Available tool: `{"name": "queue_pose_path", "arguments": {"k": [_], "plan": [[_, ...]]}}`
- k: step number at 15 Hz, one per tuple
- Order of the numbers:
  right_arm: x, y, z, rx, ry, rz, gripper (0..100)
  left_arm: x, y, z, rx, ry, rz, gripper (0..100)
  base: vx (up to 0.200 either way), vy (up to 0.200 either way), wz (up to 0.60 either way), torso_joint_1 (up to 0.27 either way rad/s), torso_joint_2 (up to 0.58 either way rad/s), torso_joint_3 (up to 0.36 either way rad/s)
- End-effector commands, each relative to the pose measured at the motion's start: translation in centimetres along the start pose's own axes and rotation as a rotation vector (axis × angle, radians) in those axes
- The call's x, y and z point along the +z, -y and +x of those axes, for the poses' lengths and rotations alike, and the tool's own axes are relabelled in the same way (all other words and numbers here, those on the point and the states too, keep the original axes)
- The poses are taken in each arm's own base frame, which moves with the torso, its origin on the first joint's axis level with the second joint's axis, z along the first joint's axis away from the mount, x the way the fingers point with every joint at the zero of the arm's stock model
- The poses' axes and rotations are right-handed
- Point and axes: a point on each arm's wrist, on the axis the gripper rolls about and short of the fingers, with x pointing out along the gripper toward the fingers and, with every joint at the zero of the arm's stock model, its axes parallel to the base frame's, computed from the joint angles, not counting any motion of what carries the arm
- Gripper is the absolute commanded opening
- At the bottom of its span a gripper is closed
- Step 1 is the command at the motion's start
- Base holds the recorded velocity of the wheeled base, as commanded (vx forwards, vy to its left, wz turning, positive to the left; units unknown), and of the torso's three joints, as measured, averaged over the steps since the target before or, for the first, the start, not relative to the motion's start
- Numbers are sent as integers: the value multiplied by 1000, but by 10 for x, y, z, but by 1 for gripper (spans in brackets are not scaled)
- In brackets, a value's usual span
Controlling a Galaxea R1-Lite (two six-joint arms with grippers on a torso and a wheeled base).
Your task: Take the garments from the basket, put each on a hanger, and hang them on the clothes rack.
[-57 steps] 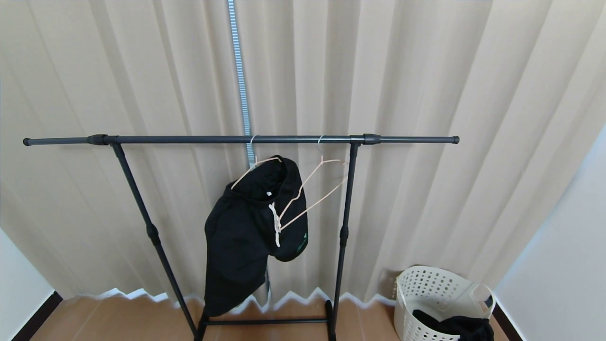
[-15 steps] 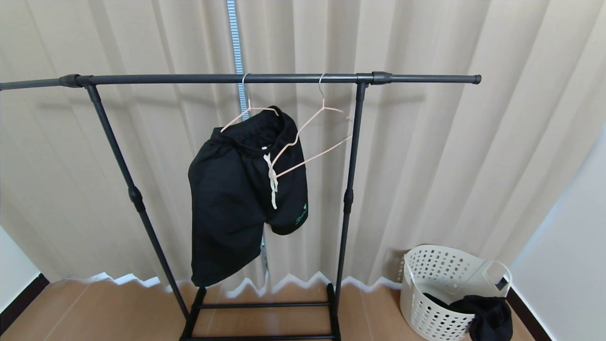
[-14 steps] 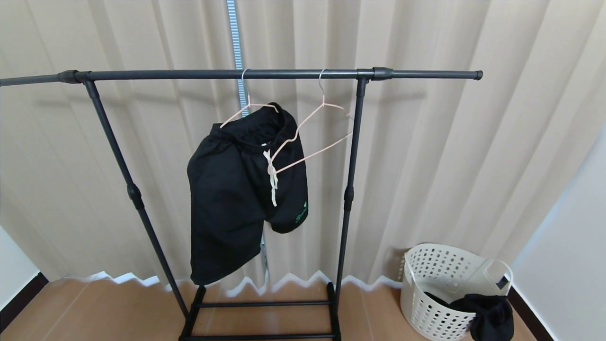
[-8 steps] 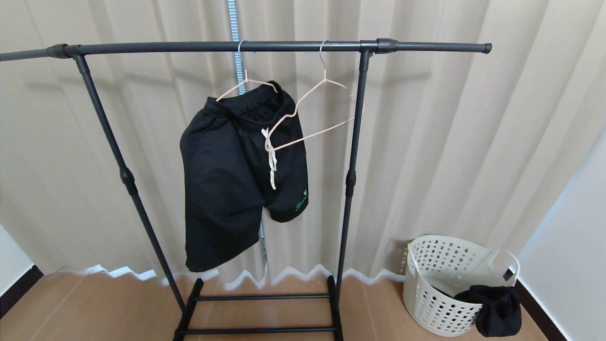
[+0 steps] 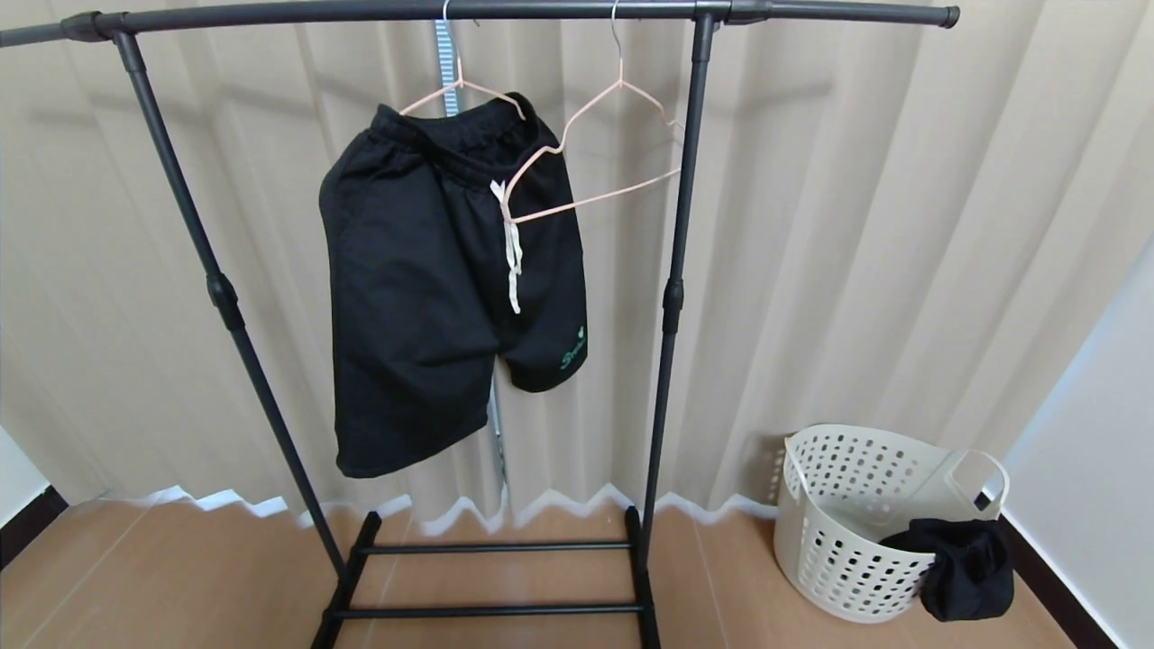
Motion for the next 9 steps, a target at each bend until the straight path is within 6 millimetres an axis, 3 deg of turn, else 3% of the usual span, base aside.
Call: {"name": "queue_pose_path", "arguments": {"k": [1,6,9], "plan": [[0,0,0,-1,0,0,100,0,0,0,0,-1,0,100,0,0,0,-95,461,359],[0,0,0,0,0,0,100,0,0,0,0,-1,0,100,0,0,0,-64,448,384],[0,0,0,0,0,0,100,0,0,0,1,-1,0,100,0,0,0,-22,172,149]]}}
